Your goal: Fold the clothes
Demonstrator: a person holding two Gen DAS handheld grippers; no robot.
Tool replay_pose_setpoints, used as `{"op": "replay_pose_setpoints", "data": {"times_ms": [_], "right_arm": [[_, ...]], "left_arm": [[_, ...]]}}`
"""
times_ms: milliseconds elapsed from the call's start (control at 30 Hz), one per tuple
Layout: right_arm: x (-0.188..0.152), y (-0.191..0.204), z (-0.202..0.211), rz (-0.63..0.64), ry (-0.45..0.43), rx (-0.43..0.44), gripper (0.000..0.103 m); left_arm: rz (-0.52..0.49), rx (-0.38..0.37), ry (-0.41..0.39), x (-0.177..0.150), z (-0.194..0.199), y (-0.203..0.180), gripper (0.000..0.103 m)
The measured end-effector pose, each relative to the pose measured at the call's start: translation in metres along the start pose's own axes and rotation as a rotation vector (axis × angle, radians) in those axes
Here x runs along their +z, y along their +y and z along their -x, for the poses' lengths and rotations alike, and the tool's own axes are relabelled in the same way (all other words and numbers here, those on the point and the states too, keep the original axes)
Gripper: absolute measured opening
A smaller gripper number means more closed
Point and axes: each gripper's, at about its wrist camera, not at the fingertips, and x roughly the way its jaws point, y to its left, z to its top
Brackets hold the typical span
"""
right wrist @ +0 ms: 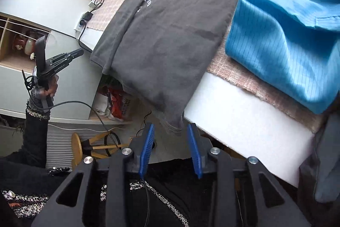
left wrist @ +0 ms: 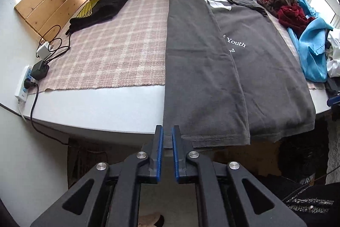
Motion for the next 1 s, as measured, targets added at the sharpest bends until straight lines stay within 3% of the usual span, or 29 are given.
{"op": "replay_pose_setpoints", "data": {"times_ms": [67,133,267,333,467,600,733,800,1000], "right_arm": [[0.006,-0.005,0.013,-0.017,-0.043,0.009,0.033],[0.015,-0.007,0.025,-0.037,-0.088,0.006,0.033],[0.037,-0.008,0.056,-0.055,-0.18,-0.005,0.033],[0.051,-0.01,0.075,-0.041,-0.224,-0.028,0.033],[0.092,-0.027,0.107,-0.045,-0.283,-0.038,0.041],[0.148,-0.049,0.119,-0.046,-0.31,-0.089,0.041],[0.211,-0.082,0.104,-0.099,-0.303,-0.102,0.041],[0.241,-0.099,0.088,-0.126,-0.292,-0.126,0.041],[0.317,-0.147,0.027,-0.189,-0.218,-0.176,0.041]], "left_arm": [[-0.036,-0.078,-0.05,0.003,0.014,-0.031,0.01],[-0.092,-0.21,-0.093,0.0,0.018,-0.076,0.02],[-0.255,-0.396,-0.099,-0.013,0.002,-0.181,0.024],[-0.352,-0.413,-0.101,-0.021,-0.008,-0.226,0.024],[-0.493,-0.344,-0.108,-0.026,-0.028,-0.279,0.025],[-0.528,-0.286,-0.094,-0.017,-0.048,-0.292,0.025],[-0.514,-0.266,-0.095,-0.008,-0.052,-0.291,0.022],[-0.467,-0.309,-0.068,-0.002,-0.054,-0.284,0.003],[-0.237,-0.487,-0.012,0.015,-0.05,-0.247,0.003]]}}
